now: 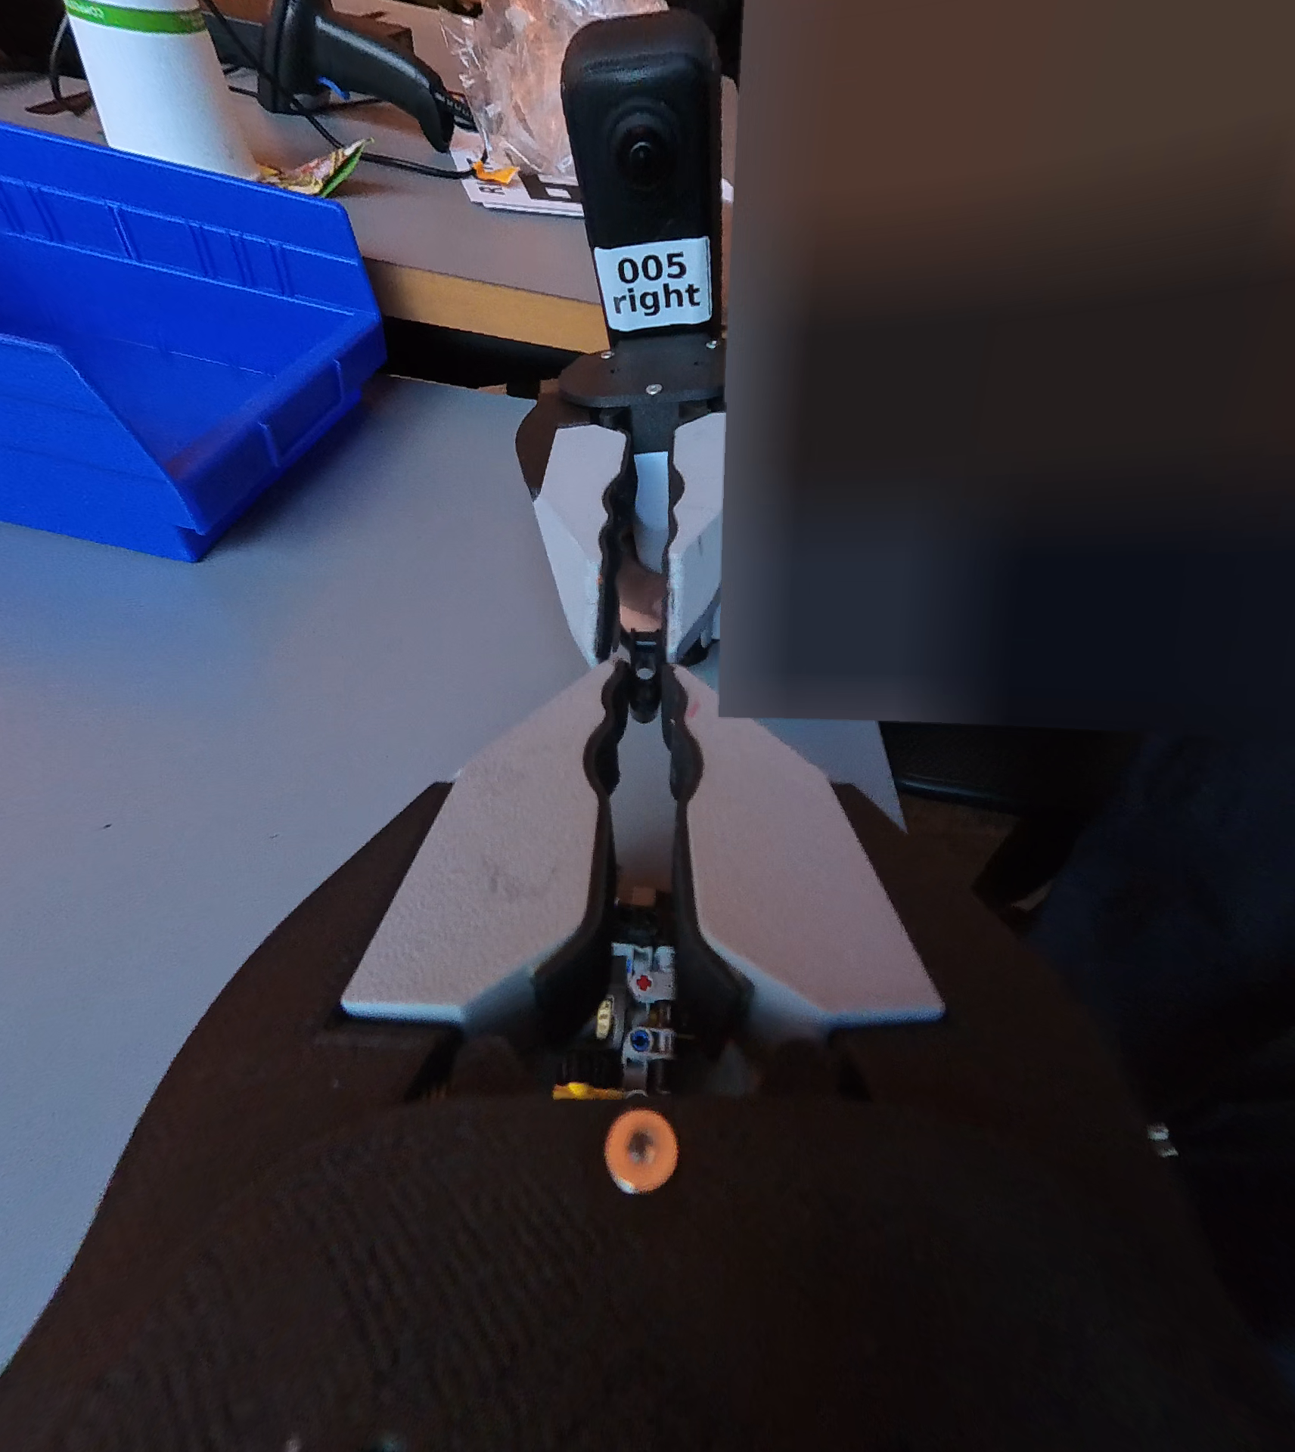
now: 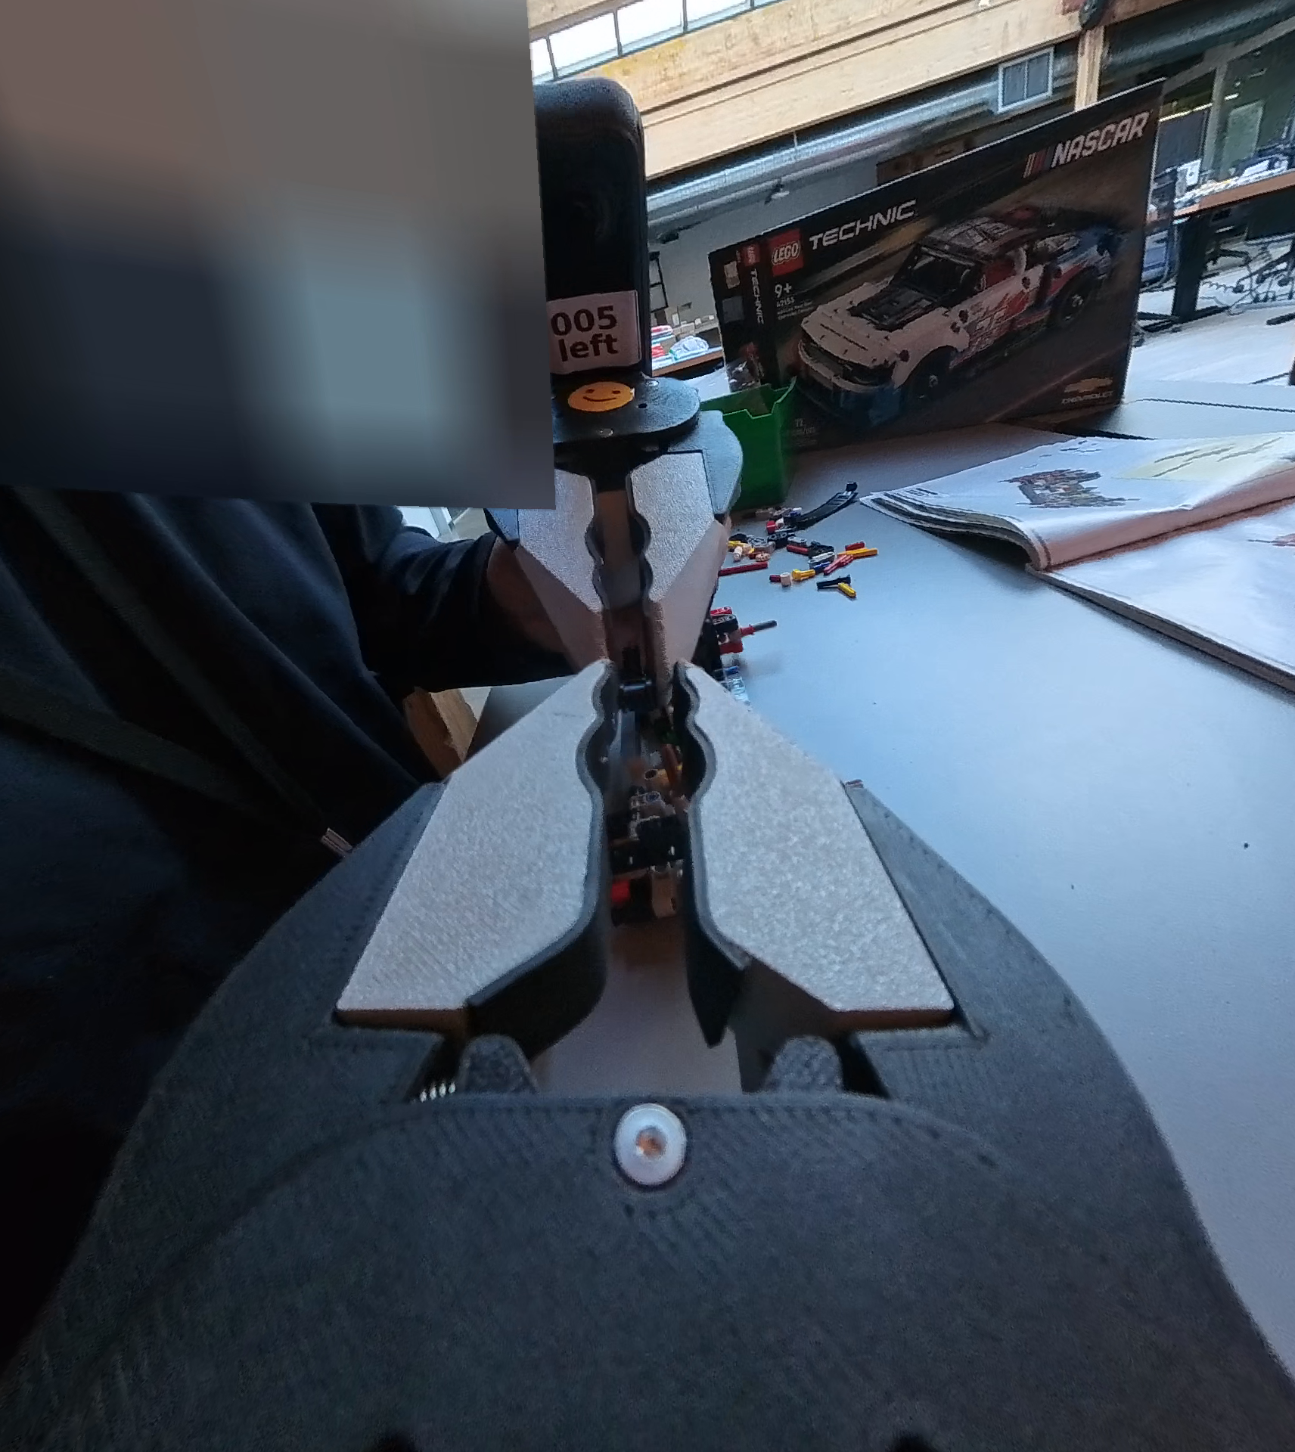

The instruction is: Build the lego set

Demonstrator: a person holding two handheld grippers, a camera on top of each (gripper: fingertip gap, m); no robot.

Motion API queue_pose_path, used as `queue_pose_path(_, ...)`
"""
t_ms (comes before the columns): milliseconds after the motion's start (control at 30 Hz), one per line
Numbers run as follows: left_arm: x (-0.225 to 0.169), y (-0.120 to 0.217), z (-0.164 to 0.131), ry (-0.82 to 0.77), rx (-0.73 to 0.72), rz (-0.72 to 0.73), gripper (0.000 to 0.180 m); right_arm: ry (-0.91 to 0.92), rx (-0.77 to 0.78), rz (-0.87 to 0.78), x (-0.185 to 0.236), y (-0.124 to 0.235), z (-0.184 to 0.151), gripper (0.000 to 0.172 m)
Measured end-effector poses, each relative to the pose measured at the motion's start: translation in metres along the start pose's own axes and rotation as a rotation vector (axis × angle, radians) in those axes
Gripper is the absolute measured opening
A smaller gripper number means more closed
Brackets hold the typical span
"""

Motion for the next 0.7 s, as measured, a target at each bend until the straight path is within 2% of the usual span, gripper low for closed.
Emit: queue_pose_path(700,0.0094,0.0039,0.0012,0.04,-0.018,-0.004,0.006,-0.014,-0.024,-0.037,-0.008,0.0021,0.0035,0.004)
Point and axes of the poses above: each gripper's, where its closed fingertips meet, y back along the fingers, z out of its top, x = y × z across the jaws, the point moved 1 cm from there along y, back along the fingers, and after that the axes turned 9 degrees about x, right-handed, at the moved point
